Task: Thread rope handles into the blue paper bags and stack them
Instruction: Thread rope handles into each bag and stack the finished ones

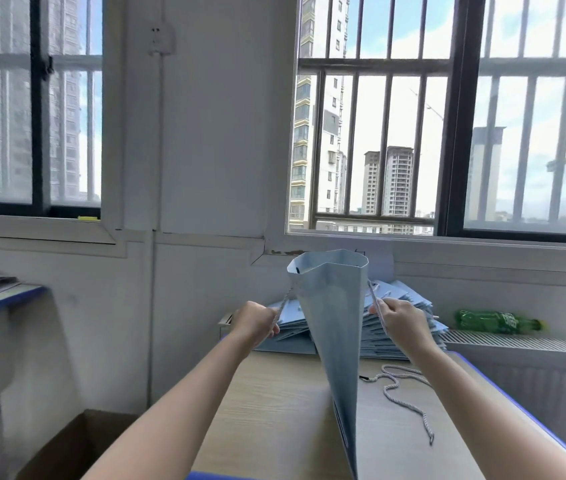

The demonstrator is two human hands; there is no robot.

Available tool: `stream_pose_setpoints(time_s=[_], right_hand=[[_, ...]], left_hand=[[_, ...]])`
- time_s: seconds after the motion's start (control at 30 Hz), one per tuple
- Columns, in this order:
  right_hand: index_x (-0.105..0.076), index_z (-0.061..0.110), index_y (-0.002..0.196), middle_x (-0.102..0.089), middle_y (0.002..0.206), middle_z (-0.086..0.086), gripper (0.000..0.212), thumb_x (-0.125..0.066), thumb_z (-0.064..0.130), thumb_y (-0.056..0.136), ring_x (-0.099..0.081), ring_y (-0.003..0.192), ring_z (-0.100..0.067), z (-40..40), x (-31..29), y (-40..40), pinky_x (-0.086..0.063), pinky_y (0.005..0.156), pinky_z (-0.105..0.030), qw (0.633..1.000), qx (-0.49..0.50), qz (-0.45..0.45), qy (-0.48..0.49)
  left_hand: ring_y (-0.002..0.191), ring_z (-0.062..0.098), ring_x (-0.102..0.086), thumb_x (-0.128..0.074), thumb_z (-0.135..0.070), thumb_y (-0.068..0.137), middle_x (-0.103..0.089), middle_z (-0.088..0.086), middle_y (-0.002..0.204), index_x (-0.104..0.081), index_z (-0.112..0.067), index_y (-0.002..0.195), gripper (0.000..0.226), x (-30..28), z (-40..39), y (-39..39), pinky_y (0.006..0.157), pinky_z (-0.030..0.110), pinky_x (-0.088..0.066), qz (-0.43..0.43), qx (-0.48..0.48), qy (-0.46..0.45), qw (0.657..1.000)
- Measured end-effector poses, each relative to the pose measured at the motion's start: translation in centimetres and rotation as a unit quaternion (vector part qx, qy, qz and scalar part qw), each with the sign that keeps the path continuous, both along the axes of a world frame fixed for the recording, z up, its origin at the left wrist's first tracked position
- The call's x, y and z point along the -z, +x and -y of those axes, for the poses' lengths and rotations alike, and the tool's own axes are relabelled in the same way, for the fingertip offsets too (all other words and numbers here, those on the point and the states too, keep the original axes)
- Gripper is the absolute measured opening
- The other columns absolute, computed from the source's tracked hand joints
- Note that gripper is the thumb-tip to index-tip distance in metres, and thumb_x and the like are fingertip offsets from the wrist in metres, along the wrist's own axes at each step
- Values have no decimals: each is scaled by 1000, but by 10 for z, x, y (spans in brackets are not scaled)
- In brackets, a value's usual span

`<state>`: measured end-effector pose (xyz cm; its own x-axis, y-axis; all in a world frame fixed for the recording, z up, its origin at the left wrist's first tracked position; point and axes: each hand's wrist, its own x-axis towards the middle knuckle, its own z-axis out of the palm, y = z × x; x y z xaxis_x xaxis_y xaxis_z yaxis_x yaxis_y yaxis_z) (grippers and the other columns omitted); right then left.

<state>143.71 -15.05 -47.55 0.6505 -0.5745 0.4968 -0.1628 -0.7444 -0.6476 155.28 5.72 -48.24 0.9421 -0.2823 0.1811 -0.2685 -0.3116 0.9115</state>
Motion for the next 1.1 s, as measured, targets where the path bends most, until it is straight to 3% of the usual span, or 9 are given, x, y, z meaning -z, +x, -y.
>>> stream_pose_setpoints(time_s=[0.13,0.27,0.4,0.53,0.67,0.83,0.97,1.03,1.1], right_hand=[[-55,12,69,-54,62,-4,32,-45,21,98,-53,70,-27,-1,-14,-3,-39,54,-29,1000,-6,0,3],[-59,26,98,-64,101,-12,17,-49,39,94,-62,85,-19,-11,-33,-18,-54,77,-33,974,-179,104,92],[-63,30,112,-67,113,2,90,-55,90,46,-63,102,-6,-38,-49,-38,-54,78,-25,913,-370,59,160],[-66,38,107,-70,104,10,61,-59,79,62,-64,100,-9,-55,-53,-54,-51,87,-33,904,-413,-25,112],[-70,16,82,-69,74,2,6,-66,19,85,-64,68,-10,-59,-61,-57,-51,69,-30,924,-335,114,142],[-63,15,84,-67,79,-2,12,-73,17,78,-62,65,-15,-37,-52,-40,-55,63,-30,916,-226,220,247],[-55,8,100,-63,83,-9,29,-72,21,81,-60,53,-8,-15,-7,-9,-48,45,-19,941,-179,122,261],[-55,8,100,-63,93,-14,31,-74,22,79,-62,65,-16,-5,28,10,-50,51,-21,947,-159,57,273],[-55,9,112,-60,113,-15,41,-74,26,79,-60,94,-25,4,62,27,-49,73,-26,973,-92,-62,201]], left_hand=[[43,9,-48,-49,-14,91,-57,-2,57,-60,-14,71,23,-18,2,-13,52,22,-43,38,47,-65,996],[85,15,-57,-54,-17,92,-61,-2,85,-58,-21,88,7,-32,1,-46,80,26,-44,143,137,-136,971],[91,9,-59,-54,-26,88,-65,-6,90,-63,-24,88,9,-38,9,-75,86,25,-45,149,257,-153,942],[102,15,-58,-51,-7,95,-62,12,109,-65,-27,87,26,-36,14,-80,92,24,-44,183,251,-151,938],[95,14,-61,-54,1,89,-66,4,99,-66,-28,87,31,-38,9,-69,91,22,-46,220,220,-155,938],[65,-2,-55,-55,3,86,-63,-11,73,-66,-25,77,32,-31,-9,-48,63,9,-41,236,114,-159,952],[56,0,-49,-55,1,84,-63,-2,66,-66,-19,76,24,3,-11,-31,54,11,-36,234,65,-78,967],[66,9,-53,-55,-3,85,-67,6,77,-66,-19,81,20,31,-7,-18,58,13,-38,210,87,37,973],[75,12,-54,-55,-6,87,-64,2,82,-67,-17,89,17,61,-3,-7,59,9,-37,173,127,157,964]])
